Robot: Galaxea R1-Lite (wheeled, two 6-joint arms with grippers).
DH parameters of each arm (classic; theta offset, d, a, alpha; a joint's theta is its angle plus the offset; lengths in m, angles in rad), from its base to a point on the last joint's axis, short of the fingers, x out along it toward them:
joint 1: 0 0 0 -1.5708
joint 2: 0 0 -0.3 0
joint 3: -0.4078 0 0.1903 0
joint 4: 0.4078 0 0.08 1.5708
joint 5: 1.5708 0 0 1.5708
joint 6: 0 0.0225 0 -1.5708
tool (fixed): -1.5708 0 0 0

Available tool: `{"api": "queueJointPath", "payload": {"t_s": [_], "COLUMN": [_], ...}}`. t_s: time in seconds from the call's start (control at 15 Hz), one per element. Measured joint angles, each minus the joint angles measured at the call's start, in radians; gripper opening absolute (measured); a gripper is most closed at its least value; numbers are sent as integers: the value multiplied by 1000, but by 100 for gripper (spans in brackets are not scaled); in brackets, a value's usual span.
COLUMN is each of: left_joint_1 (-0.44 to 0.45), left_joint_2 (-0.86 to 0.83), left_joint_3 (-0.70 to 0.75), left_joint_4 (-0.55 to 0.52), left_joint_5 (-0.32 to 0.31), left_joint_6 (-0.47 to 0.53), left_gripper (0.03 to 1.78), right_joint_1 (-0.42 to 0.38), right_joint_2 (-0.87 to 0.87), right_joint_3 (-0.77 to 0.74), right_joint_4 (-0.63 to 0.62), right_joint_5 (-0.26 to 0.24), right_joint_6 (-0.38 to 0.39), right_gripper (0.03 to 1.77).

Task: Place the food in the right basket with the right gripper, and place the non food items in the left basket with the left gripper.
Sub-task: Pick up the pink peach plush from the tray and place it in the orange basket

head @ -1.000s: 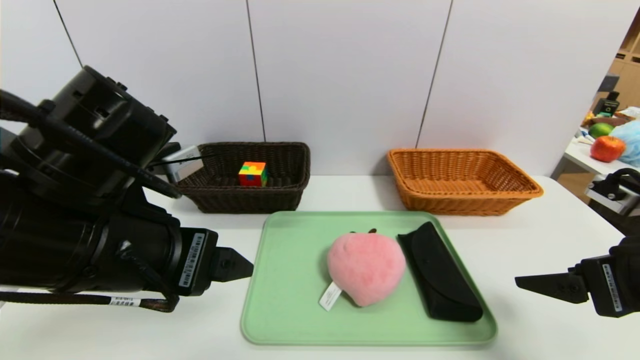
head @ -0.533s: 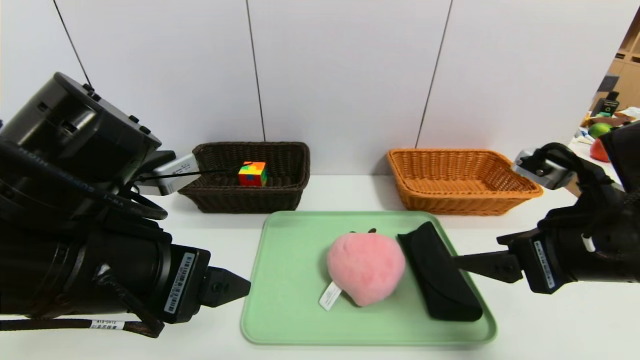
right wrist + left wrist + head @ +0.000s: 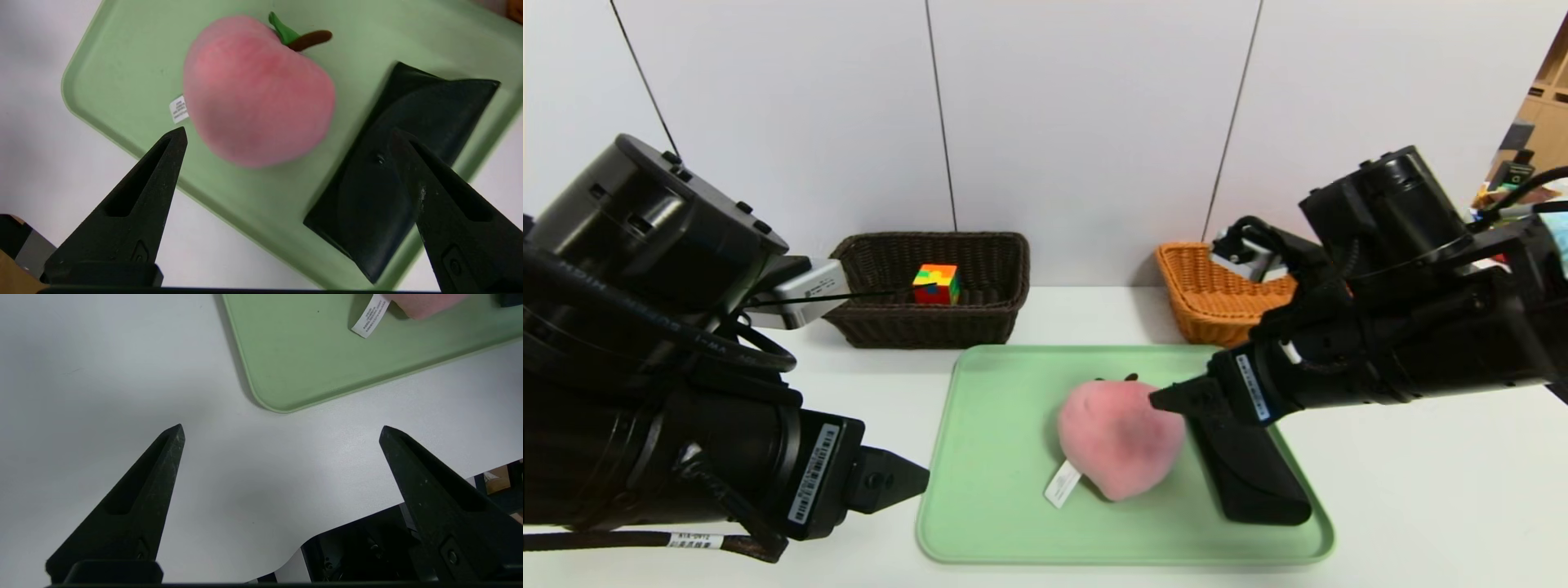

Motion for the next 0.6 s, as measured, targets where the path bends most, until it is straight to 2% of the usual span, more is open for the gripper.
{"api": "queueJointPath", "payload": {"t_s": [0.13, 0.6], "left_joint_1": [0, 3], "left_joint_2": [-1, -1], "left_joint_3": [2, 3], "left_joint_4": [1, 0], "left_joint_5": [0, 3], "left_joint_6": [-1, -5], "left_gripper": [169, 169], "right_joint_1": [34, 90], "right_joint_2": [59, 217], "right_joint_3": [-38, -90], "right_joint_4": [1, 2], "right_joint_5": [-37, -107], "right_joint_6": [6, 1], "right_gripper": [170, 170]}}
